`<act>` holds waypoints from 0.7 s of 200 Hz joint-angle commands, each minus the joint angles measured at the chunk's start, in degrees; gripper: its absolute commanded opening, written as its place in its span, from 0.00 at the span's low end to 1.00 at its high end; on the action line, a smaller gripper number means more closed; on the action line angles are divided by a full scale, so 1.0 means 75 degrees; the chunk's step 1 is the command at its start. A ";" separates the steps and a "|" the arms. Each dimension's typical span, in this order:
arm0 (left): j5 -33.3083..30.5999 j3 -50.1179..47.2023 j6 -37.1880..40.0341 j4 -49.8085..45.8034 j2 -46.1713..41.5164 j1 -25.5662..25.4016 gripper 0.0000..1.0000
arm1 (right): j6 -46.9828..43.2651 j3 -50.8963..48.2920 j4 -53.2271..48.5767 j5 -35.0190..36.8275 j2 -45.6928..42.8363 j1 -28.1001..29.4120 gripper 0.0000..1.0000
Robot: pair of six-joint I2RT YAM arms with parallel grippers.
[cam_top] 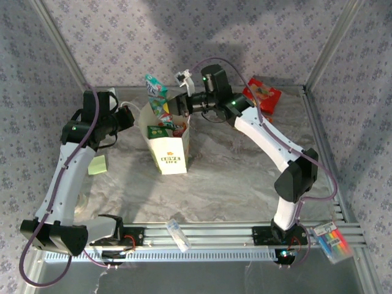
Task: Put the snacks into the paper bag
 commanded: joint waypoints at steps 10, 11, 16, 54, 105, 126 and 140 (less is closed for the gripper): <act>-0.0072 0.0264 0.0123 -0.0087 0.0039 -0.0059 0.06 | 0.0024 0.0449 -0.0071 -0.0192 0.0059 0.0028 0.16; -0.0073 0.0267 0.0123 -0.0087 0.0039 -0.0059 0.06 | 0.0027 0.0451 -0.0078 -0.0192 0.0059 0.0028 0.16; -0.0074 0.0269 0.0131 -0.0076 0.0049 -0.0059 0.06 | 0.0018 0.0459 -0.0099 -0.0192 0.0077 0.0028 0.16; -0.0051 0.0299 0.0122 -0.0075 0.0097 -0.0059 0.06 | 0.0016 0.0495 -0.0175 -0.0209 0.0186 0.0052 0.17; -0.0095 0.0317 0.0169 -0.0134 0.0062 -0.0059 0.06 | -0.0064 0.0670 -0.0537 0.0066 0.0387 0.0087 0.18; -0.0109 0.0346 0.0169 -0.0146 0.0074 -0.0059 0.06 | -0.0095 0.0686 -0.0600 0.0131 0.0445 0.0116 0.20; -0.0106 0.0360 0.0169 -0.0134 0.0079 -0.0054 0.06 | -0.0167 0.0766 -0.0798 0.0216 0.0444 0.0121 0.27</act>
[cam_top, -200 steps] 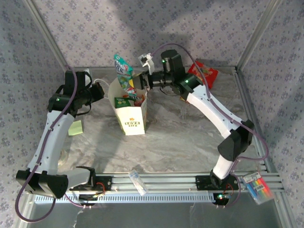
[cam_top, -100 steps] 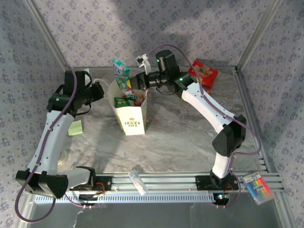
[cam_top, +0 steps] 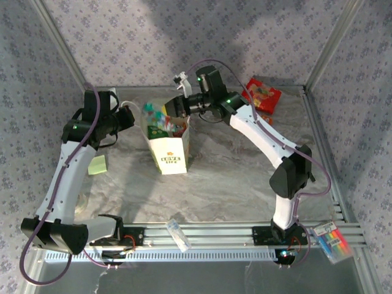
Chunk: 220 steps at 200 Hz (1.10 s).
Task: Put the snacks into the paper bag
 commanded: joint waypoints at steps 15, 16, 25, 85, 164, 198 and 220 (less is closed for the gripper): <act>-0.0103 0.0325 0.0120 -0.0116 0.0003 -0.0051 0.06 | -0.0227 0.0456 -0.0424 0.0218 -0.0099 0.0055 0.38; -0.0103 0.0324 0.0123 -0.0116 0.0006 -0.0055 0.06 | -0.0233 0.0458 -0.0429 0.0221 -0.0102 0.0059 0.39; -0.0094 0.0333 0.0114 -0.0120 0.0020 -0.0061 0.06 | -0.0261 0.0472 -0.0495 0.0230 -0.0198 0.0058 0.45; -0.0052 0.0367 0.0091 -0.0105 0.0021 -0.0071 0.06 | -0.1102 0.0243 -0.1088 0.1003 -0.1268 0.0227 0.49; -0.0045 0.0550 0.0079 -0.0117 0.0124 -0.0129 0.06 | -0.1843 -0.1286 -0.1131 0.2710 -0.3232 0.0056 0.64; -0.0050 0.0620 0.0079 -0.0137 0.0162 -0.0162 0.06 | -0.1697 -0.2145 -0.0947 0.3204 -0.3993 -0.0348 0.71; -0.0054 0.0654 0.0072 -0.0145 0.0208 -0.0177 0.07 | -0.1608 -0.2593 -0.0941 0.3462 -0.4378 -0.0687 0.73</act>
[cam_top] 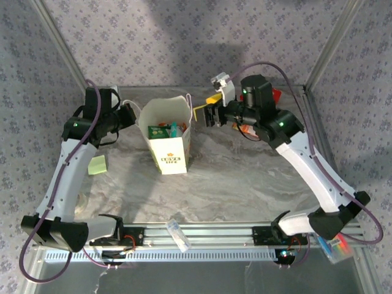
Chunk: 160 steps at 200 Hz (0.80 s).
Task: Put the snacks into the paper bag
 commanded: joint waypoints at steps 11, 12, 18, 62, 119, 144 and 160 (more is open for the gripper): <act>-0.0059 0.0345 0.0067 -0.0002 0.0060 -0.0066 0.07 | 0.0162 -0.0632 0.0049 0.0776 -0.0640 -0.0494 0.75; -0.0060 0.0345 0.0067 -0.0004 0.0063 -0.0067 0.07 | 0.0174 -0.0652 0.0050 0.0792 -0.0661 -0.0509 0.75; -0.0062 0.0345 0.0067 -0.0003 0.0066 -0.0079 0.06 | 0.0241 -0.0810 0.0064 0.0884 -0.0773 -0.0631 0.76; -0.0095 0.0387 0.0055 -0.0006 0.0165 -0.0161 0.06 | 0.0891 -0.1859 0.0069 0.1542 -0.1276 -0.1661 0.82; -0.0188 0.0485 0.0055 -0.0041 0.0252 -0.0268 0.07 | 0.2079 -0.2643 -0.0206 0.1790 -0.1097 -0.3271 0.89; -0.0250 0.0497 0.0087 -0.0099 0.0240 -0.0291 0.07 | 0.2720 -0.3025 -0.0206 0.1546 -0.0868 -0.4121 0.89; -0.0311 0.0507 0.0117 -0.0157 0.0242 -0.0291 0.07 | 0.3042 -0.3422 -0.0110 0.1289 -0.0674 -0.4665 0.89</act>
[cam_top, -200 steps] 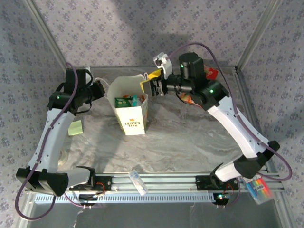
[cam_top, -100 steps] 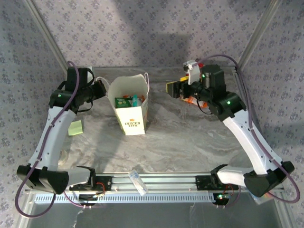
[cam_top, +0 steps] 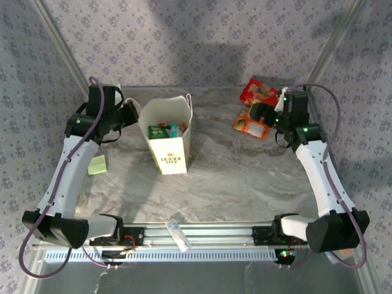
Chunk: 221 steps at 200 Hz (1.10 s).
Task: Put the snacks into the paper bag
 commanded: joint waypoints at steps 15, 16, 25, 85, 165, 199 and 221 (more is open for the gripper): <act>-0.0195 0.0252 0.0127 -0.0130 0.0007 -0.0067 0.07 | 0.0943 -0.0716 -0.0034 -0.0441 0.0513 -0.1030 0.89; -0.0195 0.0254 0.0126 -0.0135 0.0008 -0.0069 0.07 | 0.0955 -0.0740 -0.0038 -0.0458 0.0555 -0.1068 0.89; -0.0213 0.0243 0.0126 -0.0141 0.0009 -0.0070 0.07 | 0.0978 -0.0804 -0.0065 -0.0579 0.0719 -0.1250 0.89; -0.0217 0.0258 0.0126 -0.0138 0.0146 -0.0066 0.07 | 0.1006 -0.1197 0.0191 -0.0896 0.1508 -0.1810 0.88; -0.0251 0.0185 0.0126 -0.0118 0.0185 -0.0070 0.07 | 0.0767 -0.1198 0.0768 -0.1477 0.2560 -0.1888 0.85; -0.0311 0.0158 0.0181 -0.0120 0.0229 -0.0069 0.07 | 0.0691 -0.1125 0.1066 -0.1574 0.3040 -0.1882 0.86; -0.0315 0.0208 0.0208 -0.0178 0.0301 -0.0070 0.07 | 0.0576 -0.1087 0.1333 -0.1671 0.3353 -0.1884 0.88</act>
